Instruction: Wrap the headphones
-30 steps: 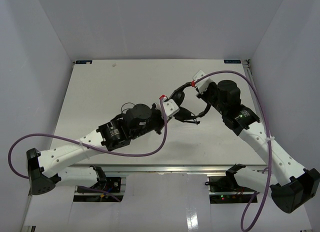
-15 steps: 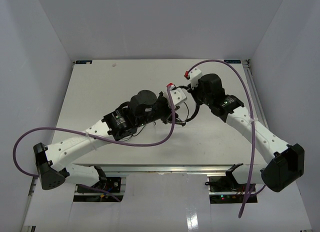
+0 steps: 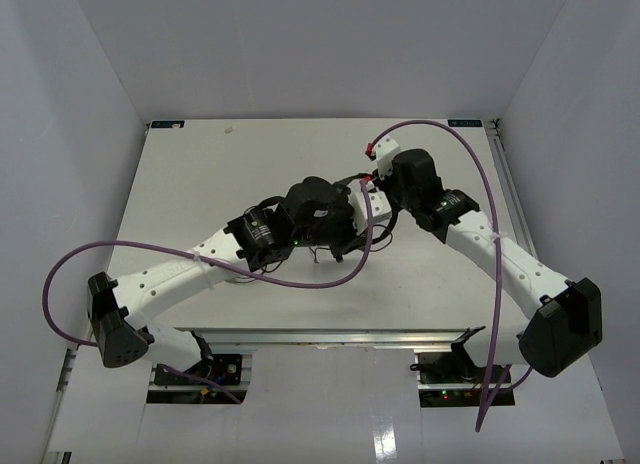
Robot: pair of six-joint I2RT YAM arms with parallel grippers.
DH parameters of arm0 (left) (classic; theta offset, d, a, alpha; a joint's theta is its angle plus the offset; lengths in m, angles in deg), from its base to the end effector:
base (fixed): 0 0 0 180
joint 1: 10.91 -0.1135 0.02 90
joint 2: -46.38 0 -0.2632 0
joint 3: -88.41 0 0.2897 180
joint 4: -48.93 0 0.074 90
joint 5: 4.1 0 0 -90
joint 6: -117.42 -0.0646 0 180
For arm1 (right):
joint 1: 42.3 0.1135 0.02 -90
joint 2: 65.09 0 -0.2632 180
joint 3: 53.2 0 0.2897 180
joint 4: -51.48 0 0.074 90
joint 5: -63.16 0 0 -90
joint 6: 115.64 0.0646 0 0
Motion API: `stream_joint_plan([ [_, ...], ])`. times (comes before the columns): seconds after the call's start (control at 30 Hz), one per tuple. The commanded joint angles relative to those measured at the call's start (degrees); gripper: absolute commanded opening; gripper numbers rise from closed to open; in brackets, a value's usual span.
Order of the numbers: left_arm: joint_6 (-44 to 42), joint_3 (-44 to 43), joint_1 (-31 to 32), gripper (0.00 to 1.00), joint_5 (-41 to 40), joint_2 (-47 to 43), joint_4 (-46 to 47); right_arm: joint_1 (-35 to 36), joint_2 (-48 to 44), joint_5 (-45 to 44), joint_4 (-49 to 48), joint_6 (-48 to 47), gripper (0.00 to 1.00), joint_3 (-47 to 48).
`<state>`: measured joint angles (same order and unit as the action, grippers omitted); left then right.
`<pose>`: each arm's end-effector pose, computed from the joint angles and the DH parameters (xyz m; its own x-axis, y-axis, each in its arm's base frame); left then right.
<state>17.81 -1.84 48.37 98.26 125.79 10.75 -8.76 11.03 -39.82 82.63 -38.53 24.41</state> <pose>0.1812 -0.3320 0.3637 -0.0749 0.4453 -0.8922 0.9629 0.2649 0.0514 0.3126 0.1898 0.3088 -0.3183 -0.4718 -0.8223 -0.4583 0.8359 -0.3022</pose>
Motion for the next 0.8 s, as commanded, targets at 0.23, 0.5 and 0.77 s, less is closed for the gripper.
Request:
stream_joint_plan([
  [0.23,-1.29,-1.66,-8.48,0.00,-15.09,-3.25,0.42,0.54,-12.98,21.52,-3.97,-8.67,0.08,-4.87],
  [0.5,-6.23,-2.91,-10.15,0.00,-21.39,-1.46,5.27,1.62,-12.91,27.50,3.58,-15.80,0.08,-4.96],
  [0.77,-11.95,2.60,-12.41,0.00,-22.37,-4.65,10.77,1.62,-16.93,33.64,4.05,-17.61,0.08,-5.78],
])
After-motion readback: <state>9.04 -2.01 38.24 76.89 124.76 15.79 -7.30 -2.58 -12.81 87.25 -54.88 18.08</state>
